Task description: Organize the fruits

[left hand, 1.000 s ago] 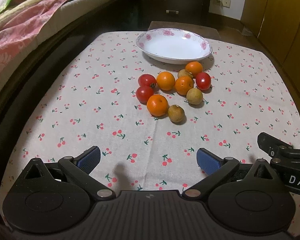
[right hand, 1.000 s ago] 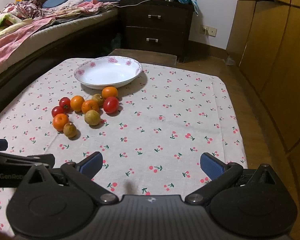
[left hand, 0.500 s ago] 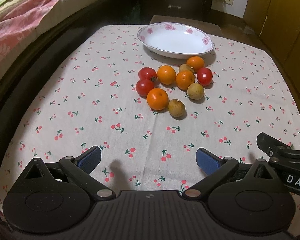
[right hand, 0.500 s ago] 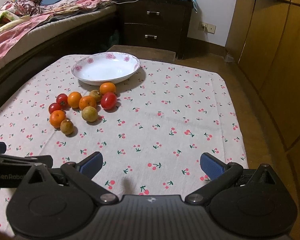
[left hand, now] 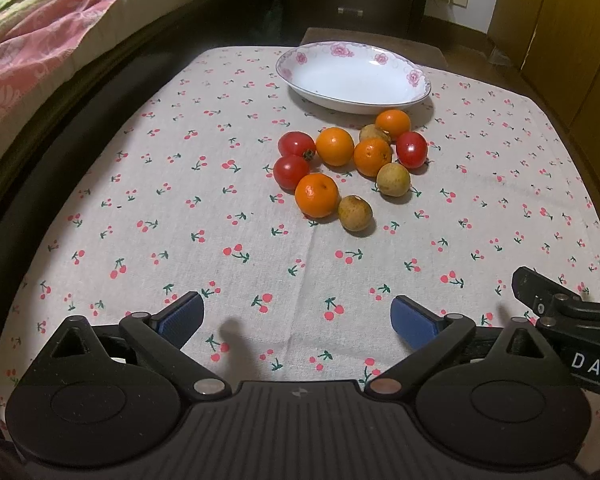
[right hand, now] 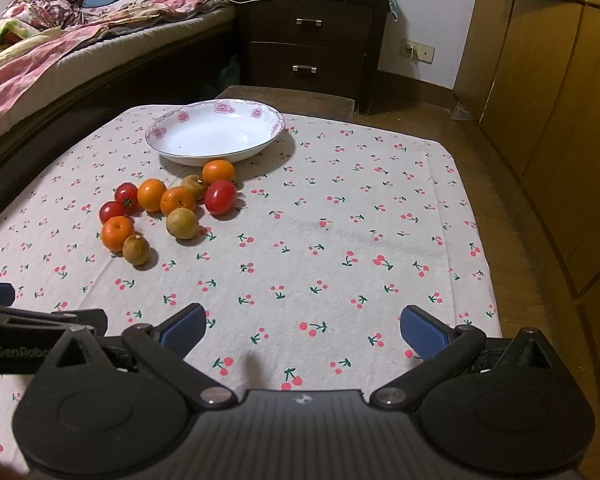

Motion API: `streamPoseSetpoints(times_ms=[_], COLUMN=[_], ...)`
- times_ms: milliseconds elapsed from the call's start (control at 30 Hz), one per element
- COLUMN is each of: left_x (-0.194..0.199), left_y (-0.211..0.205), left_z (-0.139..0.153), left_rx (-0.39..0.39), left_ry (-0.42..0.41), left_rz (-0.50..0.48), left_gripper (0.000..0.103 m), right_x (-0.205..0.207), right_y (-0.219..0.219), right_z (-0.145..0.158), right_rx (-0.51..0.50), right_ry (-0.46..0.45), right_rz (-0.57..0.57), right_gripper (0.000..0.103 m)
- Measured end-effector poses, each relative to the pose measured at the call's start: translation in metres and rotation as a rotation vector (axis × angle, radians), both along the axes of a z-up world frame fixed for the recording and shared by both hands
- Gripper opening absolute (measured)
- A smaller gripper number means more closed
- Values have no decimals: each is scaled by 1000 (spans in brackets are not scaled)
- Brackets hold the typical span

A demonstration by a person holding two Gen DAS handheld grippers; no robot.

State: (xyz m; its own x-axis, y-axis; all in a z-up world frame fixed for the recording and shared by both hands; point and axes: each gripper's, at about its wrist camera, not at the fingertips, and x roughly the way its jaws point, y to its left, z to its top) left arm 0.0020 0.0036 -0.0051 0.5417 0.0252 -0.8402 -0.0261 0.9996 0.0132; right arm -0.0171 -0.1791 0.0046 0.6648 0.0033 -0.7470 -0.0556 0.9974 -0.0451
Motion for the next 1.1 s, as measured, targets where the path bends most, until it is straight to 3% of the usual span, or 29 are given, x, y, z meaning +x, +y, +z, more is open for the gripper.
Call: streamPoseSetpoints(times_ms=[833,1100], left_x=[2,17], left_y=[2,8], left_z=[1,13], left_rx=[2,33], left_ry=[2,-49], left_rz=[1,-14], left_gripper=[99,101], right_x=[3,21], right_y=[1,6], right_z=[-1,10], right_rx=[14,26], right_ry=[10,-26], right_rz=[1,49], right_gripper=[90,90])
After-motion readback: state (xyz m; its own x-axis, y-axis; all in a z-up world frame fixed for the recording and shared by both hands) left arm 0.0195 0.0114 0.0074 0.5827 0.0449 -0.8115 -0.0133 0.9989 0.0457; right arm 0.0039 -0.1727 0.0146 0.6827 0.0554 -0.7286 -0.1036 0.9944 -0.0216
